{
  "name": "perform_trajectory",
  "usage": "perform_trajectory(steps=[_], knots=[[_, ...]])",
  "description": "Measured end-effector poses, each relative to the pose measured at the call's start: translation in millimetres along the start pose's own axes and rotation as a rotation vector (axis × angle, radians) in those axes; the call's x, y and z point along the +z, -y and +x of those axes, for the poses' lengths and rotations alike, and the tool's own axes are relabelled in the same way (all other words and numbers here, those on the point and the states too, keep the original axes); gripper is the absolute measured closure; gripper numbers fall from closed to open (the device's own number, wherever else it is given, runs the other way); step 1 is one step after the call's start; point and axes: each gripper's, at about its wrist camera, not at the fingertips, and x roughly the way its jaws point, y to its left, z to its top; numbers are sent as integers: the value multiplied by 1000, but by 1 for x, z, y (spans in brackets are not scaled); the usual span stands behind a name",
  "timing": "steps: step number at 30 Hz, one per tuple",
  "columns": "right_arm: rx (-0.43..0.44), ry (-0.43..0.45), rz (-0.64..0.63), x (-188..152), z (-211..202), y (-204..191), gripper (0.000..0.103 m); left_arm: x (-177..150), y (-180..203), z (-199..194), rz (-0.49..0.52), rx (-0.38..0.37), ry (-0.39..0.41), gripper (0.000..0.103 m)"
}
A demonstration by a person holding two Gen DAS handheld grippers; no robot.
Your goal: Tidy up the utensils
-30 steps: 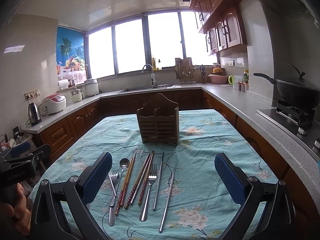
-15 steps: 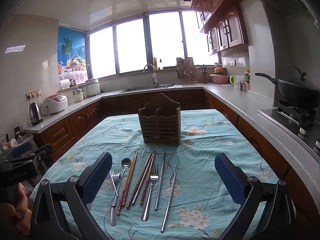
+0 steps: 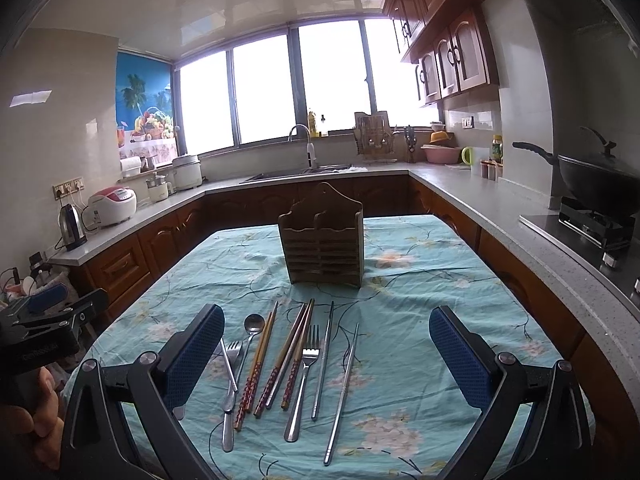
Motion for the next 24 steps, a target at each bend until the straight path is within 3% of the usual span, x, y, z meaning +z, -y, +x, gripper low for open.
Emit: perform_trajectory(steps=[9,19,24], knots=[[7,-16,3,-1,7,2,0,0,-3,12,-13,-19,-43,1],[39,-100,4,-8,34,5,0,12,-32,59,-119,-57,-222,1],[57,-146,17,-10,52,9,0,22,-34,88,-118,-70,-283,1]])
